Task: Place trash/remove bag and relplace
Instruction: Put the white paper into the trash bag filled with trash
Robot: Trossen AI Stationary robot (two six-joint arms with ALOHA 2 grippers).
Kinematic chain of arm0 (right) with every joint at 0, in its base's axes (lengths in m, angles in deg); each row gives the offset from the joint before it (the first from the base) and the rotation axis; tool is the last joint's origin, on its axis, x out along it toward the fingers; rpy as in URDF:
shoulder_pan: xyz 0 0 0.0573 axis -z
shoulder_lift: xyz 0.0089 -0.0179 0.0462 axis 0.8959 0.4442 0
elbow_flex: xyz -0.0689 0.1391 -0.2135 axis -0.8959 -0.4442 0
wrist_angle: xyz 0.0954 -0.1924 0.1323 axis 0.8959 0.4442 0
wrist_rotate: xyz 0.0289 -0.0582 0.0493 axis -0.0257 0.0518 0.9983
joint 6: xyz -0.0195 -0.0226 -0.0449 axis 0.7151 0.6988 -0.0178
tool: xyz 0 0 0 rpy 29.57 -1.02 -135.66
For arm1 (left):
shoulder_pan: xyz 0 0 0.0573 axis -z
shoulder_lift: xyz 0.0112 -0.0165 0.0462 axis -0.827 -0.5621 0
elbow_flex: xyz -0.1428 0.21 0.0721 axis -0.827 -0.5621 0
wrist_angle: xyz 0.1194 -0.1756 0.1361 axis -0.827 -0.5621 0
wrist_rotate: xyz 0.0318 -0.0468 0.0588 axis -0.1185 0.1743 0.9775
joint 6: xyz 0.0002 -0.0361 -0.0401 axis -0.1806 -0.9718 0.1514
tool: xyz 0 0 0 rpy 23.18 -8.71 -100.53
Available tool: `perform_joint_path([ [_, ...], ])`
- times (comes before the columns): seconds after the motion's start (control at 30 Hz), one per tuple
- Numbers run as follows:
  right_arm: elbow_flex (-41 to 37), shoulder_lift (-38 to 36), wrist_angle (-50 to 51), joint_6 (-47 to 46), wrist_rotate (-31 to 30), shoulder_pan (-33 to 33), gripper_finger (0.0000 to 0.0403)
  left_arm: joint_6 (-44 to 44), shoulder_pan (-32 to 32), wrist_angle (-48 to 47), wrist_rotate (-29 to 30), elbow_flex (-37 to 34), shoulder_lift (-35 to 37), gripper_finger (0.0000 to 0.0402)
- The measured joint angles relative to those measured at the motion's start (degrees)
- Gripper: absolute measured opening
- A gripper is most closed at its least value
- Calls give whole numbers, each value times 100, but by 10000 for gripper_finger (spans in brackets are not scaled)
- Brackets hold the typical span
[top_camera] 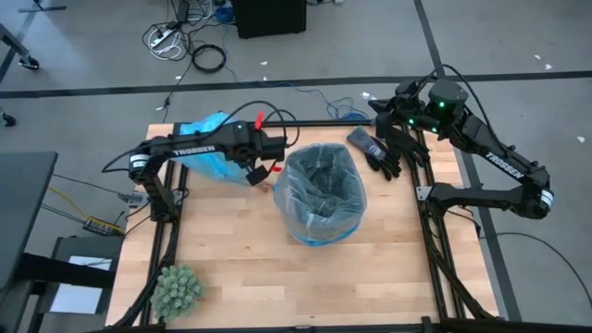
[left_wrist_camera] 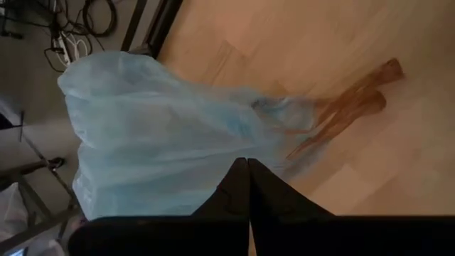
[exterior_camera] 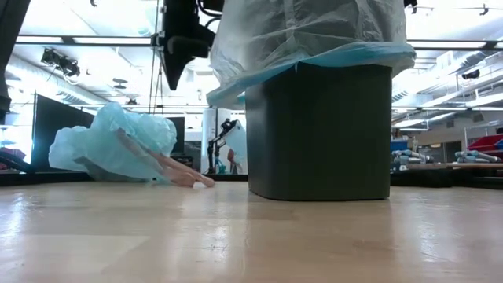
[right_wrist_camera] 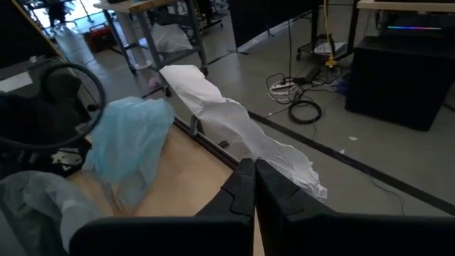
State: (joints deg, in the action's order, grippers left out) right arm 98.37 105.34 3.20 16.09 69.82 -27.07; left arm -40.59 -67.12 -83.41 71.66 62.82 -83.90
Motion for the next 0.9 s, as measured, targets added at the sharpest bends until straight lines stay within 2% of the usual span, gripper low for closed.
perform_joint_path([
  [0.13,0,-7,20,0,58,-13,0,154,-11,61,6,-141,-12,1],
  [0.27,0,-33,135,2,94,-20,0,133,-75,428,-3,-688,-22,23],
  [0.37,0,-42,216,27,92,-20,0,21,-158,803,-239,-1151,-16,68],
  [0.47,0,-42,281,55,92,-20,0,26,-209,1155,-537,-1552,-22,132],
  [0.67,0,-44,280,55,92,-20,0,40,-219,1617,-420,-2291,-16,260],
  [0.77,0,-44,287,53,92,-20,0,-11,-221,1884,-476,-2690,-18,293],
  [0.9,0,-44,299,50,90,-20,0,-246,-218,1956,-465,-3001,-18,298],
])
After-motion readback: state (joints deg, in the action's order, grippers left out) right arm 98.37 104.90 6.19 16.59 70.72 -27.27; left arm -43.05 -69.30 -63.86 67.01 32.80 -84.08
